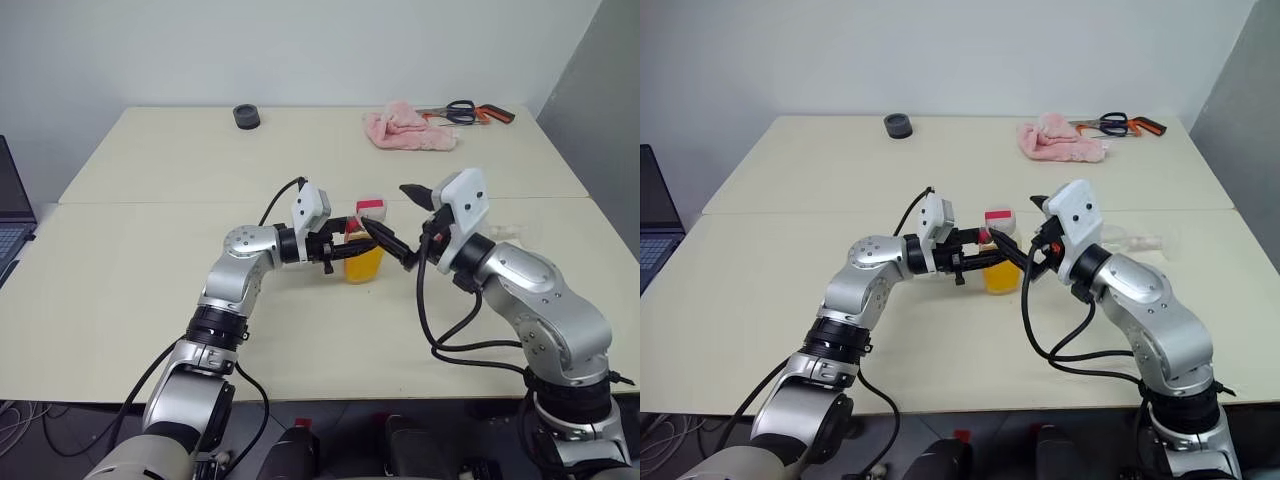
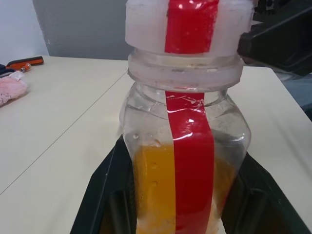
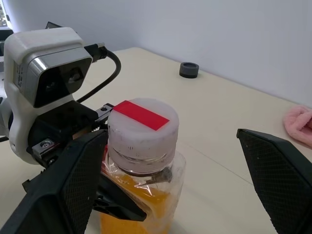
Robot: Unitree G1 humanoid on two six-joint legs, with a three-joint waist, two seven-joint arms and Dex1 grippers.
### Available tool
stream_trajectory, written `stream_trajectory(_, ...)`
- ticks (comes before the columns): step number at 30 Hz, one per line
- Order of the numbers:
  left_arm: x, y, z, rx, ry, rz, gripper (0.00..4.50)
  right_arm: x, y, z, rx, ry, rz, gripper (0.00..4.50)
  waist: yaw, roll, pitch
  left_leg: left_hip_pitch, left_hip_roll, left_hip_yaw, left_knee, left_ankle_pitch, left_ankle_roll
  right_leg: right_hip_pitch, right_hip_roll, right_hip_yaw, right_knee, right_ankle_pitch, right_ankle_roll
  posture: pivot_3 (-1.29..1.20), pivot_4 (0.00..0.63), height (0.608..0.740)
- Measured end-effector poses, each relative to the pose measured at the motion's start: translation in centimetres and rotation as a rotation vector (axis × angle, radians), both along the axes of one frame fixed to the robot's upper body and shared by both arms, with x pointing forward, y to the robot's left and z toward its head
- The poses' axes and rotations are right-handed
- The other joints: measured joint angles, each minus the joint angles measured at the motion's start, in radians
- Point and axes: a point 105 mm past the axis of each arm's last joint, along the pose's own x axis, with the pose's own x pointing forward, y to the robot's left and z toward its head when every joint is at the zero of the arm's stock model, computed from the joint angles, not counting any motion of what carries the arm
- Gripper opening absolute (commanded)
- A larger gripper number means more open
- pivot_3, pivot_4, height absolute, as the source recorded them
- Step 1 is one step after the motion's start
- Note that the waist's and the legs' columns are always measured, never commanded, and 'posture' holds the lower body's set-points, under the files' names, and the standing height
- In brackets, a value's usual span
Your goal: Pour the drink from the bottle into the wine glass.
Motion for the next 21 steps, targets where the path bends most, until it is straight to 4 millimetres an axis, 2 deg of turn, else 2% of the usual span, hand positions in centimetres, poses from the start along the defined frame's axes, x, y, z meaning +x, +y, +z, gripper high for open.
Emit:
stream_trajectory(9,0.0,0.0,0.0,0.001,0.000,-0.001,1.67,-0.3,-0.2,-0.2,0.024,0.034,0.026,4.50,0.000,0.000,0.000,0.000,0.000,0.000,0.000,0.000,0.000,0.000,0.000,0.000,0.000,0.000,0.000,0.00,0.150,0.740)
stream_trajectory(15,0.0,0.0,0.0,0.001,0.000,-0.001,1.67,-1.3,0.5,0.1,0.065,0.071,0.098,4.50,0.000,0.000,0.000,0.000,0.000,0.000,0.000,0.000,0.000,0.000,0.000,0.000,0.000,0.000,0.000,0.00,0.150,0.740)
stream_trajectory(21,0.0,0.0,0.0,0.001,0.000,-0.002,1.67,-1.0,0.7,0.0,0.076,0.086,0.078,4.50,0.000,0.000,0.000,0.000,0.000,0.000,0.000,0.000,0.000,0.000,0.000,0.000,0.000,0.000,0.000,0.00,0.150,0.740)
